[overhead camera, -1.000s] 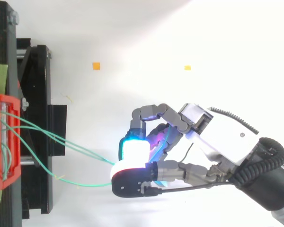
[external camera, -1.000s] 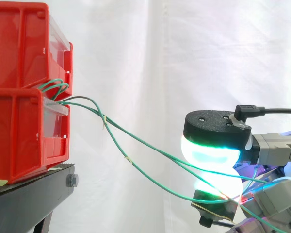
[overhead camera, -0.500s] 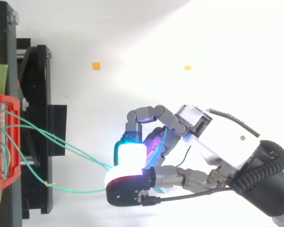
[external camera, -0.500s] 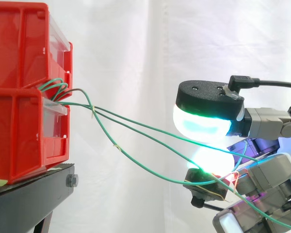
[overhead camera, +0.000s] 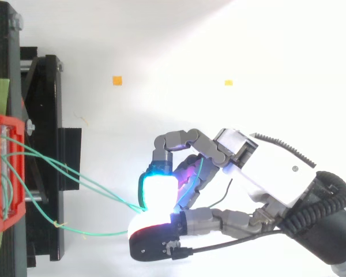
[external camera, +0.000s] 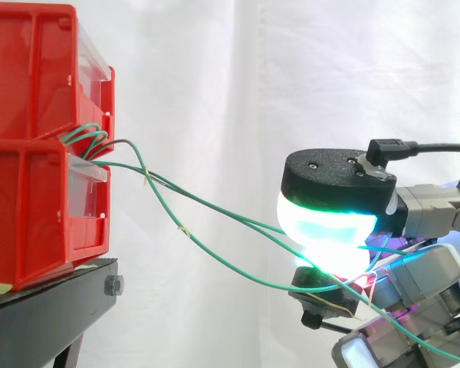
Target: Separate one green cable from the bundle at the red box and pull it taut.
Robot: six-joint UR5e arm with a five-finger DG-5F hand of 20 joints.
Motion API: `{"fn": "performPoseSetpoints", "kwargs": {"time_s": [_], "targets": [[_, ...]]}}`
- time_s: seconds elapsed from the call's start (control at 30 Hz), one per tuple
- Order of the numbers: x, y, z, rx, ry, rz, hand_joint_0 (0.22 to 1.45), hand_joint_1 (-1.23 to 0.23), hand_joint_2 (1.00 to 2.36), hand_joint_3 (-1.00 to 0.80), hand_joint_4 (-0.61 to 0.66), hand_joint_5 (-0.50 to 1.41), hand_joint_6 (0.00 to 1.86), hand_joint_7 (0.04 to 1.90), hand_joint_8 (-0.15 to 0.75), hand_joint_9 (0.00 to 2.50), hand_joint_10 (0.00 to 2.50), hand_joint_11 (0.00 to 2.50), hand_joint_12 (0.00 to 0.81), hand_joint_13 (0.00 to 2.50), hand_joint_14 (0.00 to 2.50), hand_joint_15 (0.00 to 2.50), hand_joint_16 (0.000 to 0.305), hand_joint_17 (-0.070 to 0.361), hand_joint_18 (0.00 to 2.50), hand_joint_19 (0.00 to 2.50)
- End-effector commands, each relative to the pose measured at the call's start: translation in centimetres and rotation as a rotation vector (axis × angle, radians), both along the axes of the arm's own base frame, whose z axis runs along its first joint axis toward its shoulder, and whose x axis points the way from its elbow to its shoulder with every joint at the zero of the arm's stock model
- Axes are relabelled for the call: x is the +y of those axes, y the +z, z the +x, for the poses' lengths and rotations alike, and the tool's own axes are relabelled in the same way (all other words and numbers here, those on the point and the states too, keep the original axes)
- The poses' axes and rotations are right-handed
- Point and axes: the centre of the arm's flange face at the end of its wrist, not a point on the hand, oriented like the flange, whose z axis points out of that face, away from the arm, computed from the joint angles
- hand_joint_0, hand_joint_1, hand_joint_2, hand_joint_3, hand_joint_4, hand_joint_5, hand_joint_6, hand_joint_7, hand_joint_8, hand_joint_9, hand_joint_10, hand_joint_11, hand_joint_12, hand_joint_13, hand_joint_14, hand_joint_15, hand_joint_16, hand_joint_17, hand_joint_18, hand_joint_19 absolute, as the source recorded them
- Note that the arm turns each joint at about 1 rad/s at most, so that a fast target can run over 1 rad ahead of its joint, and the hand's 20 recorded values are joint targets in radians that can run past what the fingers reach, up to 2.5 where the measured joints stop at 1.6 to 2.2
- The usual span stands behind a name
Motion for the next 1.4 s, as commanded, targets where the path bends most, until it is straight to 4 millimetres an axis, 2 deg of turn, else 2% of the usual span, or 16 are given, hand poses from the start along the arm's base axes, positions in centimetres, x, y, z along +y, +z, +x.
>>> {"fn": "performPoseSetpoints", "kwargs": {"time_s": [0.0, 0.3, 1.0, 1.27, 1.37], "targets": [[0.0, 0.0, 0.0, 0.0, 0.0, 0.0, 0.67, -0.81, 1.0, -0.46, 0.15, -0.06, 0.91, 1.43, 0.268, 1.54, 0.02, 1.49, 0.325, 1.03, 0.03, 0.85, 0.046, 0.104, 0.73, 0.8], [0.0, 0.1, 0.0, -0.002, -0.003, 0.0, 0.66, -0.78, 1.01, -0.41, 0.14, -0.05, 0.91, 1.43, 0.264, 1.56, 0.02, 1.46, 0.332, 1.06, 0.03, 0.86, 0.046, 0.103, 0.75, 0.82], [0.3, -0.3, -0.1, 0.008, 0.003, -0.009, 0.68, -0.78, 1.01, -0.42, 0.1, -0.06, 0.92, 1.43, 0.302, 1.57, 0.02, 1.38, 0.328, 1.11, 0.03, 0.85, 0.045, 0.101, 0.82, 0.83], [1.0, -0.1, -0.2, 0.005, 0.008, -0.009, 0.69, -0.79, 1.01, -0.39, 0.1, -0.05, 0.91, 1.47, 0.317, 1.65, 0.03, 1.34, 0.33, 1.19, 0.03, 0.87, 0.044, 0.099, 0.88, 0.82], [1.9, -0.1, -0.4, 0.004, 0.018, -0.008, 0.69, -0.79, 1.01, -0.38, 0.09, -0.05, 0.91, 1.47, 0.323, 1.65, 0.03, 1.31, 0.328, 1.21, 0.03, 0.89, 0.044, 0.099, 0.9, 0.83]]}}
